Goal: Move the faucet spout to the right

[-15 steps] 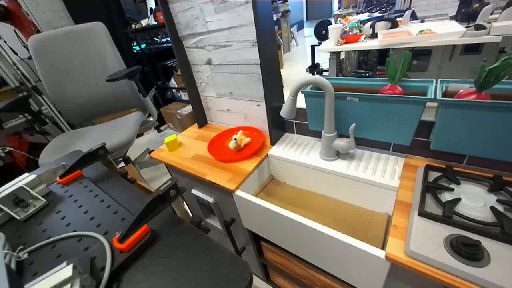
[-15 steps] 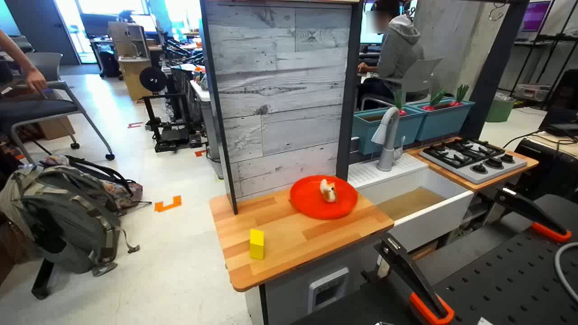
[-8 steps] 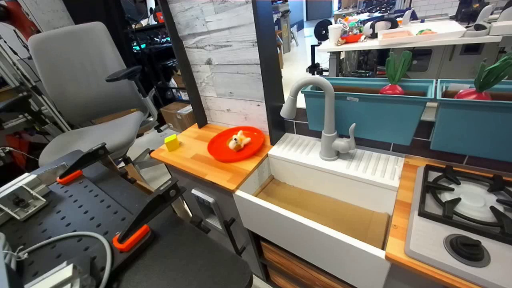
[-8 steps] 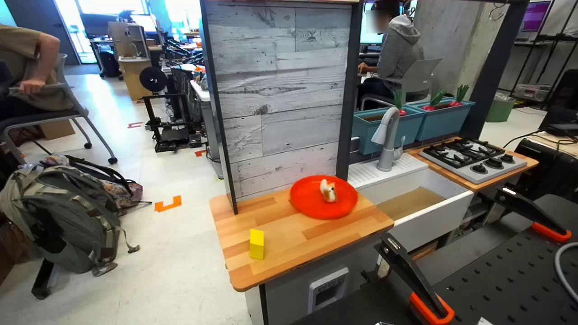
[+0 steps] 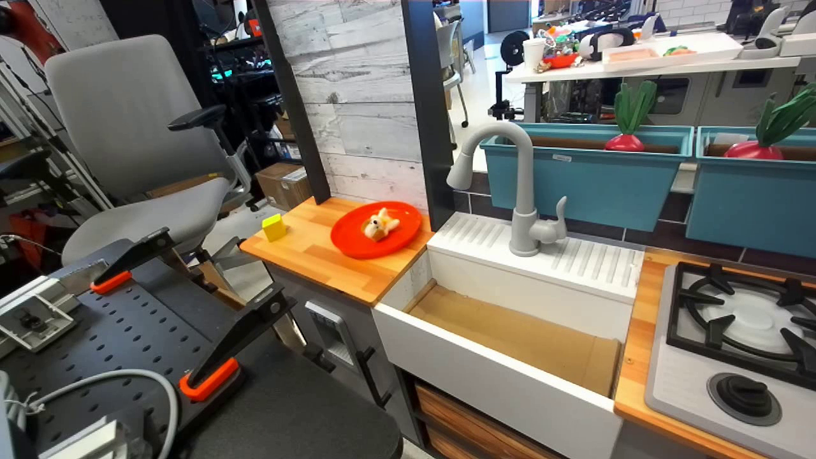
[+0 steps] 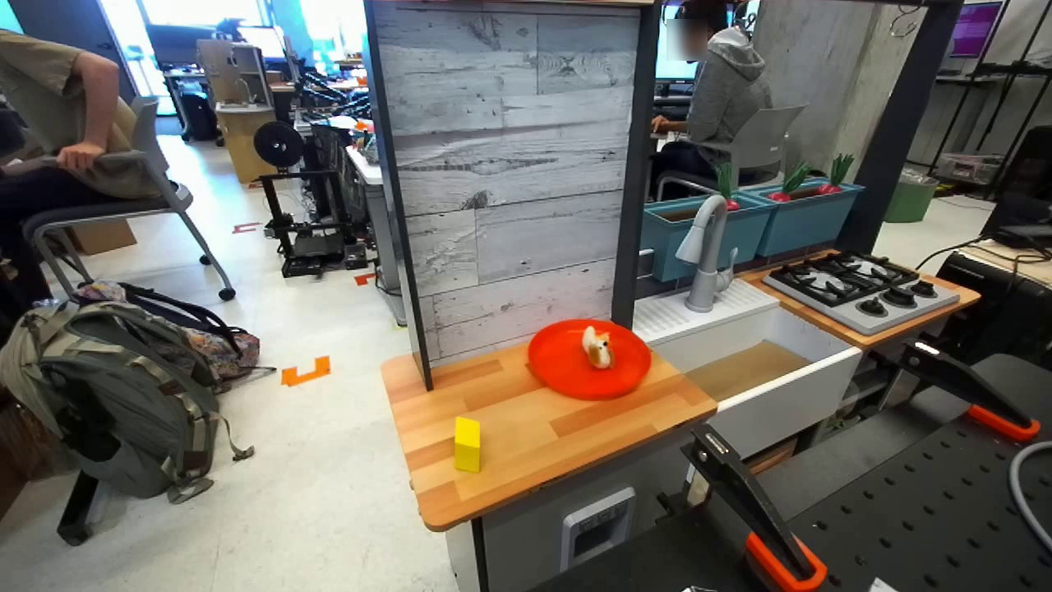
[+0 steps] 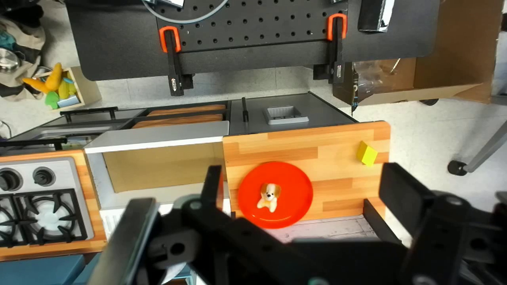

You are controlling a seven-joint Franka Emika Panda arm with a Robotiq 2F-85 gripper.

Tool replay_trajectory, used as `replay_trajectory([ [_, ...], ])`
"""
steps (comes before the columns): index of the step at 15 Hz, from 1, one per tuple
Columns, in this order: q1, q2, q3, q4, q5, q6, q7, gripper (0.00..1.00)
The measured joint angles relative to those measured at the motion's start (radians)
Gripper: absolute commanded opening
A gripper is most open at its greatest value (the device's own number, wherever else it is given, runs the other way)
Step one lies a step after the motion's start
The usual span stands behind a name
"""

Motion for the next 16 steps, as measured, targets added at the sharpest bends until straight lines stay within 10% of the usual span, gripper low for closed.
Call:
replay_trajectory([
  [9,-0.01,0.025,-0.001,0.006,0.001,0.04,0.049,1.0],
  [16,-0.087,0.284,-0.037,0.108,0.011,0.251,0.196,1.0],
])
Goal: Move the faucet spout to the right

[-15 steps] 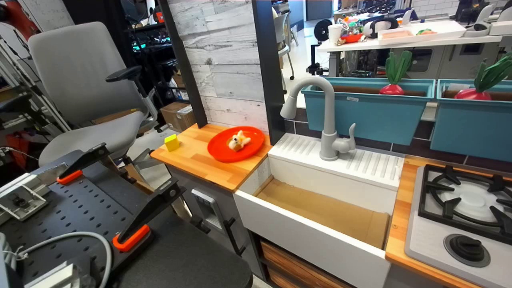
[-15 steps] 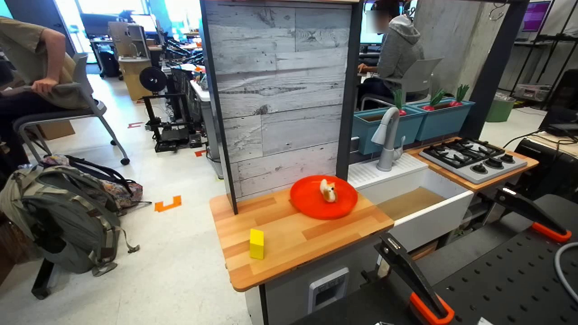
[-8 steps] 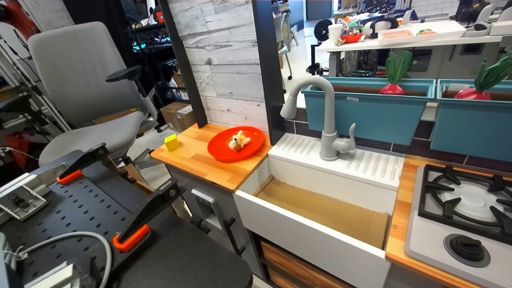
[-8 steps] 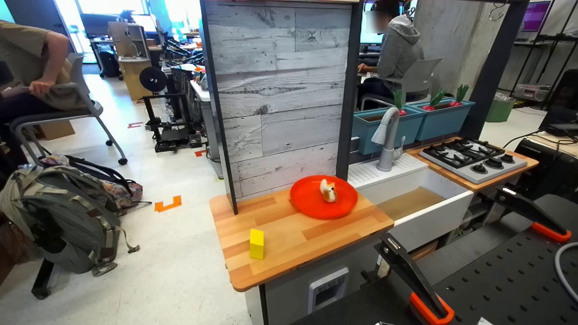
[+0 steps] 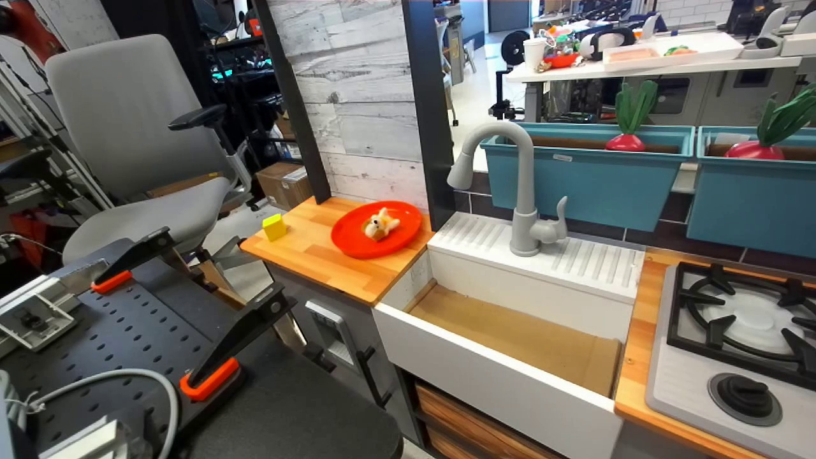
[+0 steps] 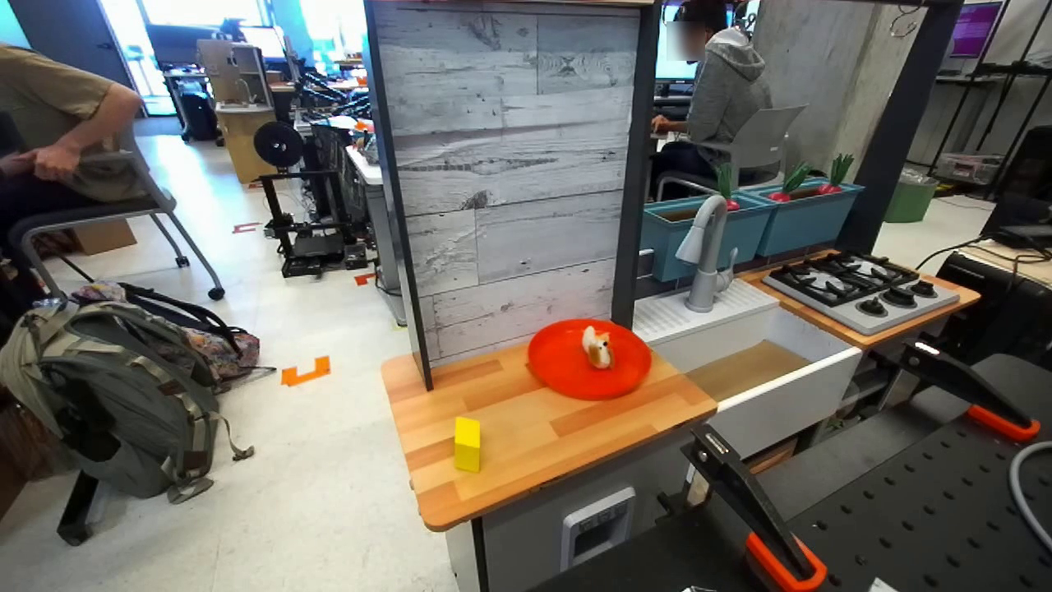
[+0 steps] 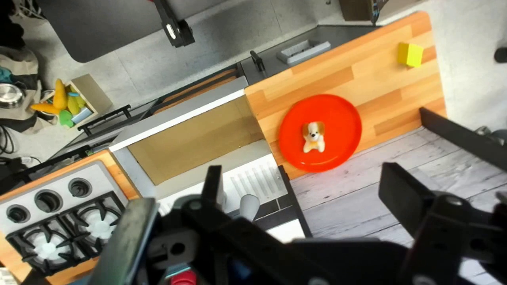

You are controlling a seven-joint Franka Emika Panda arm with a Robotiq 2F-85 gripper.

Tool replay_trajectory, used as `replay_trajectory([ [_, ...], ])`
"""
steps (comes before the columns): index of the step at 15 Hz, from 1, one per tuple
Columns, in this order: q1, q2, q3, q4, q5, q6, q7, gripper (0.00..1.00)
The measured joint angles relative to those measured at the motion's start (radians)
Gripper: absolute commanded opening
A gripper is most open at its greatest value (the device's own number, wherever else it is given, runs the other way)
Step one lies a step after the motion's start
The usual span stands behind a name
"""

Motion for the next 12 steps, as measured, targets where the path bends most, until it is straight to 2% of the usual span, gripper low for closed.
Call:
replay_trajectory([
  [4,-0.021,0.23,-0.034,0.09,0.072,0.165,0.05,1.0],
  [8,-0.022,0.448,-0.053,0.193,0.221,0.297,0.051,1.0],
  [12,-0.024,0.616,-0.052,0.301,0.362,0.396,0.05,1.0],
])
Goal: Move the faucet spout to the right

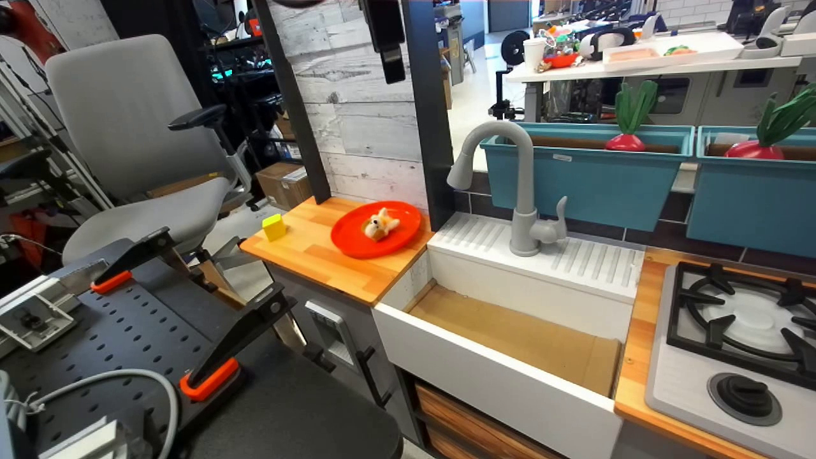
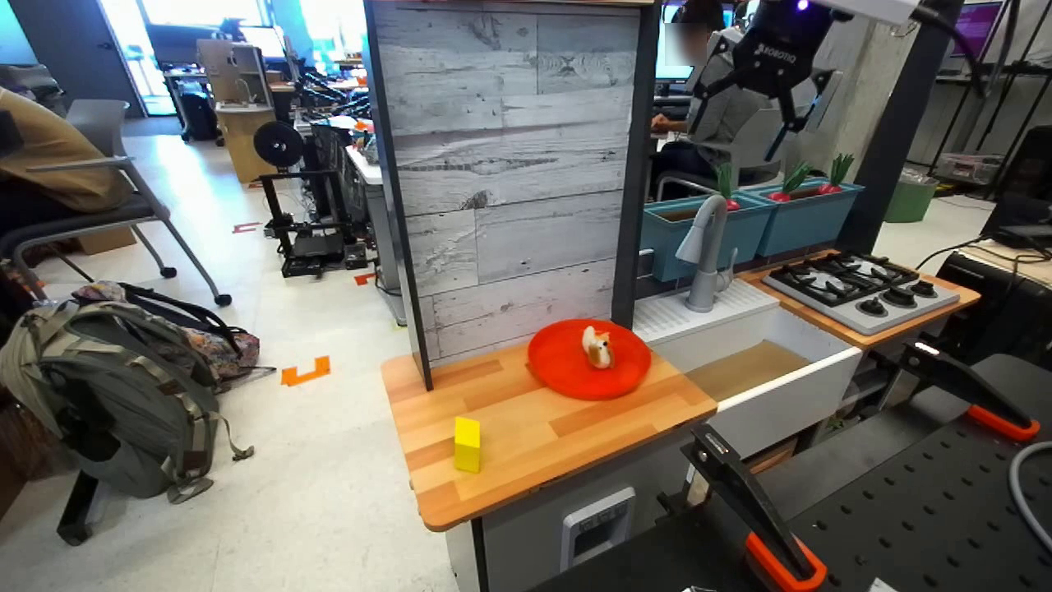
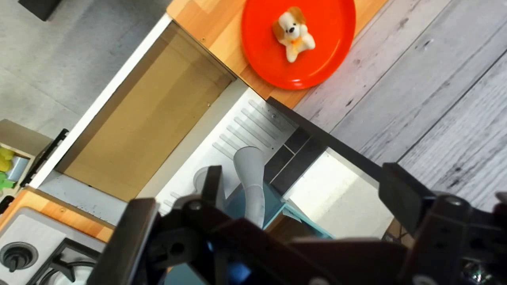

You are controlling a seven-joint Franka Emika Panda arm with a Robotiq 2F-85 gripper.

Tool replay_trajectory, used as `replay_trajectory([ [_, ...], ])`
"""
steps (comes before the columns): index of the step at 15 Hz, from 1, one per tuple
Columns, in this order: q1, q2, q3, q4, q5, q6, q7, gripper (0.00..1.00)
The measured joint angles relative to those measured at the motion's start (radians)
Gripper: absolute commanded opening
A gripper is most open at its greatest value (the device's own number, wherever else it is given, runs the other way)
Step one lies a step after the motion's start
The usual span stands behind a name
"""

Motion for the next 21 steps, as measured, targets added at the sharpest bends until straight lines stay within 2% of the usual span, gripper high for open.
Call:
replay_trajectory([
  [6,-0.026,0.168,0.008,0.134,0.081,0.105,0.001,1.0],
  [11,-0.071,0.266,0.029,0.217,0.106,0.107,0.001,1.0],
  [16,-0.088,0.335,0.034,0.272,0.106,0.107,0.005,1.0],
  [17,-0.089,0.346,0.034,0.281,0.106,0.107,0.007,0.75],
  [18,-0.09,0.356,0.035,0.289,0.106,0.107,0.008,0.74],
  [21,-0.091,0.381,0.037,0.31,0.106,0.107,0.008,0.5],
])
